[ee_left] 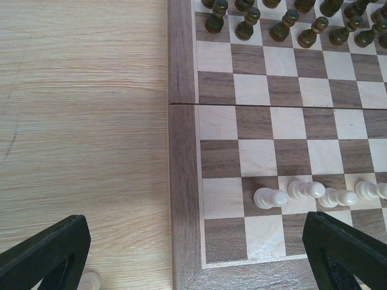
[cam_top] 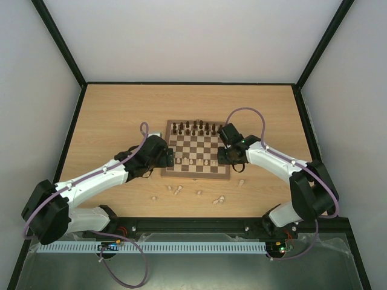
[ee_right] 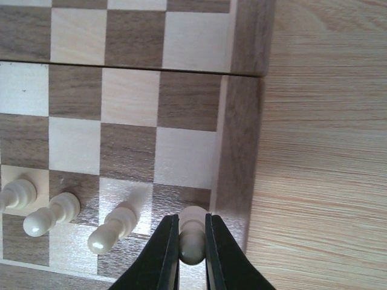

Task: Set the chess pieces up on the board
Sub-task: Place the chess piece on the chessboard.

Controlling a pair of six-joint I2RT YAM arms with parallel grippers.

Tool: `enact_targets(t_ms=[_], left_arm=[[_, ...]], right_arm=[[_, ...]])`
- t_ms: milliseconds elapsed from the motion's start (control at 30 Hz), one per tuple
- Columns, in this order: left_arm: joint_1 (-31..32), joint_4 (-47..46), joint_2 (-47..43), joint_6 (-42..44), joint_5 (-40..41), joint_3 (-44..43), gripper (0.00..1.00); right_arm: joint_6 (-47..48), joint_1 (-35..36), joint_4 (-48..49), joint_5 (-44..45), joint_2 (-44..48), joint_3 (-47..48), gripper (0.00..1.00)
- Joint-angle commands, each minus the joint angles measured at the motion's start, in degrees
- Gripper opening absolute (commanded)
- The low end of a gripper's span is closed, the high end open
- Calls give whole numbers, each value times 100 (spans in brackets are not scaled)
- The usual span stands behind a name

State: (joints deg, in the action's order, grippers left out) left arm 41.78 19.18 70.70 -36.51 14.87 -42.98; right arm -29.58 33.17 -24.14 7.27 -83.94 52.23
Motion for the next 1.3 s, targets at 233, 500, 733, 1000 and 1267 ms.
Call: enact_targets(t_ms=[233,500,733,1000,1267], left_arm=[[-37,231,-161,-103,225,-5,99],[-46,251,-150,-119,270,13,99],[-95,266,-114,-177,270,68,99],[-109,473,-11,-470,358,67,99],[-109,998,79,-1154,625,260,99]], right_arm=[[84,214,-86,-177,-350,165,7],[76,217,-10,-169,-459,166,9],[110,220,-69,-144,-463,206,19],[205,225,-177,-169,-123,262,30],[301,222,-156,-486,427,147,33]])
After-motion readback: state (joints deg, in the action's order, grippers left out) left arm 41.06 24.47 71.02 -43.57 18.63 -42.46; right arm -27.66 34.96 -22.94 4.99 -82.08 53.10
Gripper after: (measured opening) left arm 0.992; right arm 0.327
